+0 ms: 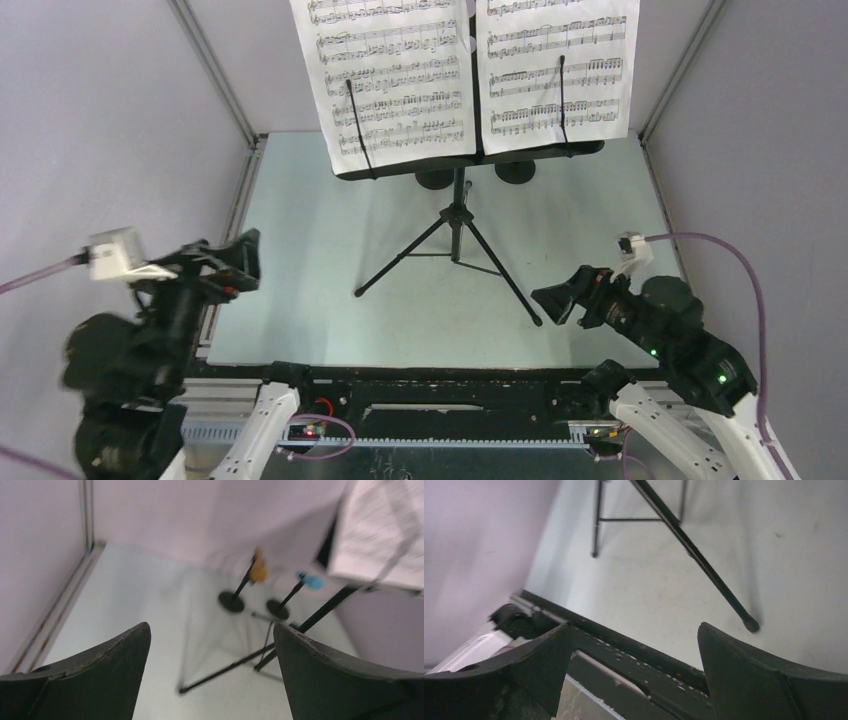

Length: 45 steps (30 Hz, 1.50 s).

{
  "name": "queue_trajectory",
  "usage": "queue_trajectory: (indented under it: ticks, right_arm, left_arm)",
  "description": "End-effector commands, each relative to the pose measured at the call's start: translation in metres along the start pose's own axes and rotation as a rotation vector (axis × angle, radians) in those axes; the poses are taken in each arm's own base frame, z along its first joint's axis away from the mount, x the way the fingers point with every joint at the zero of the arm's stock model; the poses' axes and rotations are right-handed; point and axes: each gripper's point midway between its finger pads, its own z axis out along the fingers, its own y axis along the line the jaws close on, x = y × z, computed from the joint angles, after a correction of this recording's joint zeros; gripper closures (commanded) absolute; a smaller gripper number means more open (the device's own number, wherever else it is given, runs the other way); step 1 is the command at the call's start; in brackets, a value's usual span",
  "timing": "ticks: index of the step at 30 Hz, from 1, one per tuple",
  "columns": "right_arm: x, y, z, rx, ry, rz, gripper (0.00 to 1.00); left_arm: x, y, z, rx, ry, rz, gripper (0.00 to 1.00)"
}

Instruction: Pack up the instrument practice props

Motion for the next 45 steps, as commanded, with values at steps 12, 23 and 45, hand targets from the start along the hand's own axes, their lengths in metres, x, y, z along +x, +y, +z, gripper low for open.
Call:
queue_trajectory:
  ticks: [12, 23, 45]
  right_arm:
    - [-0.11, 0.132, -0.057, -0.415, -0.178, -0.197, 0.12]
    - [-0.16, 0.217, -0.051, -0.443, -0.25, -0.391, 0.12]
    - [-0.252, 0.25, -0.006, -0.471, -0.347, -0.266, 0.22]
  left_arm:
    - [-0.111, -0.109, 0.008, 0.394, -0.06, -0.057, 0.09]
    - [-0.138, -0.136, 0.023, 0.472, -0.062, -0.008, 0.11]
    - [-0.094, -0.199, 0.07, 0.502, 0.101, 0.007, 0.29]
